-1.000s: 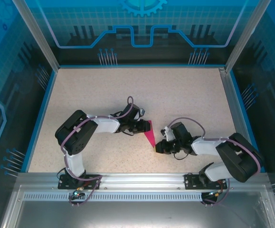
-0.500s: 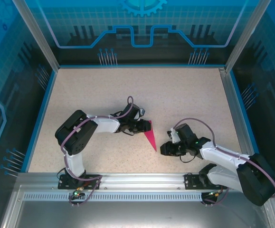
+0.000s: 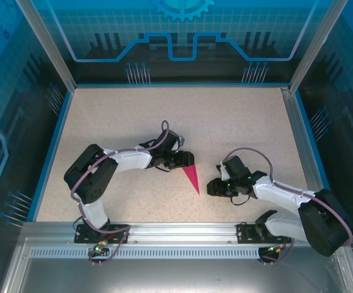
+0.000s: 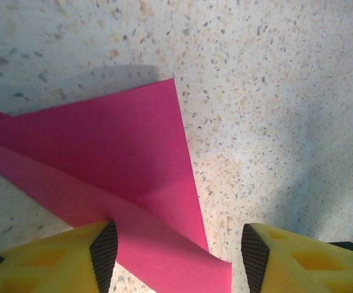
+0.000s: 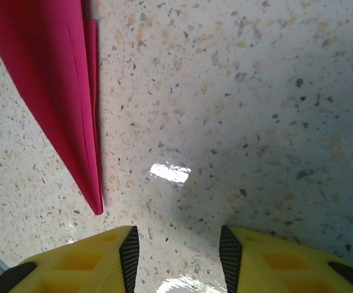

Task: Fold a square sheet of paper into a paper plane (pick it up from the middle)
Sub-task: Fold the wing for the fifth time at the center of the table, then move a paper plane to the center of the table.

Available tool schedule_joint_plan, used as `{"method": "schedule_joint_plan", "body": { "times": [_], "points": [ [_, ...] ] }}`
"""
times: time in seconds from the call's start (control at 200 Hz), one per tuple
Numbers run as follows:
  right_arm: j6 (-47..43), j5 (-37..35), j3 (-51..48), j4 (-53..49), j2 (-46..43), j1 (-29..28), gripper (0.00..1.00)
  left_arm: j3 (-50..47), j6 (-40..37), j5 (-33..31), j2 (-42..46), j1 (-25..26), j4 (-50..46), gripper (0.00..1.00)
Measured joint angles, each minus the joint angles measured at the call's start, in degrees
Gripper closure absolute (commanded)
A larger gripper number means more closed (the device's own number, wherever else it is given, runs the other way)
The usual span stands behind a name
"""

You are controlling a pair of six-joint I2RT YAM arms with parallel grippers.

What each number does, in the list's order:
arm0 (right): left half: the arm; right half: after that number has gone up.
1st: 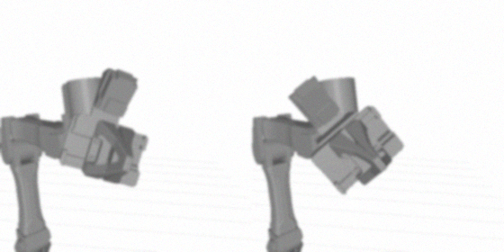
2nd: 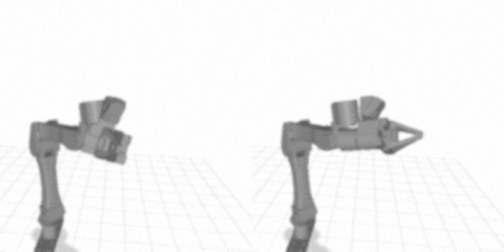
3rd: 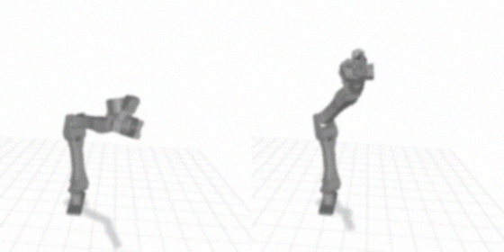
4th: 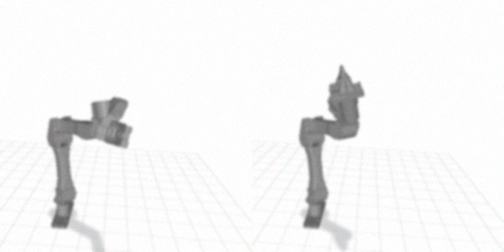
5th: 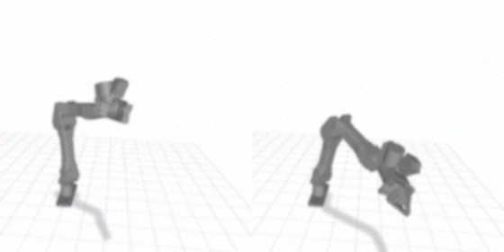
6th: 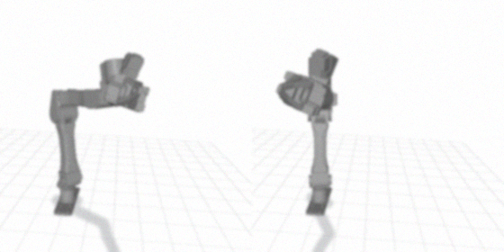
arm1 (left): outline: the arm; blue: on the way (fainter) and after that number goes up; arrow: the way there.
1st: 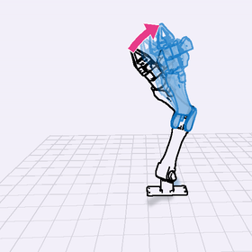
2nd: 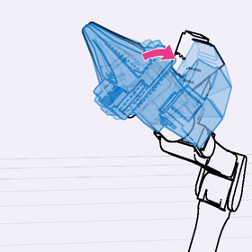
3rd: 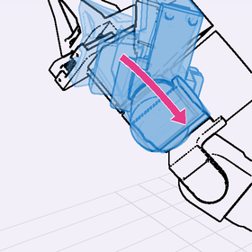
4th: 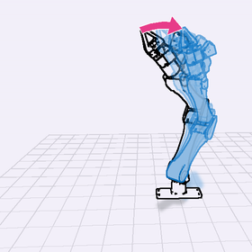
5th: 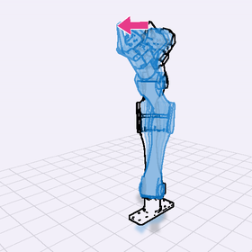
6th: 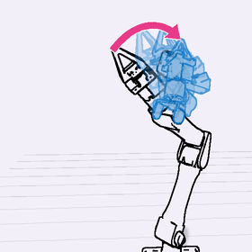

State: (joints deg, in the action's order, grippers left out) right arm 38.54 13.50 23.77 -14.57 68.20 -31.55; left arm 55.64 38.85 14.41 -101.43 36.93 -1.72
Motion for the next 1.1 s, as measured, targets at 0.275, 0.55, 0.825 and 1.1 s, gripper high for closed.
{"method": "schedule_joint_plan", "body": {
  "times": [0.275,0.55,0.825,1.1],
  "points": [
    [0.5,0.0,2.2,0.5,2.6,4.7,0.56,2.9,1.6,-11.5,7.4,3.2,-11.3,0.27],
    [1.8,-0.6,3.8,6.6,3.5,9.5,0.56,8.0,6.4,-22.6,8.6,11.3,-22.4,0.19],
    [2.6,1.9,2.6,10.5,3.4,9.6,0.54,15.6,10.8,-27.3,1.4,12.8,-28.5,0.22],
    [2.8,4.5,1.0,13.5,3.4,9.5,0.49,15.9,12.9,-27.5,-1.8,12.9,-30.1,0.42]
  ]
}}
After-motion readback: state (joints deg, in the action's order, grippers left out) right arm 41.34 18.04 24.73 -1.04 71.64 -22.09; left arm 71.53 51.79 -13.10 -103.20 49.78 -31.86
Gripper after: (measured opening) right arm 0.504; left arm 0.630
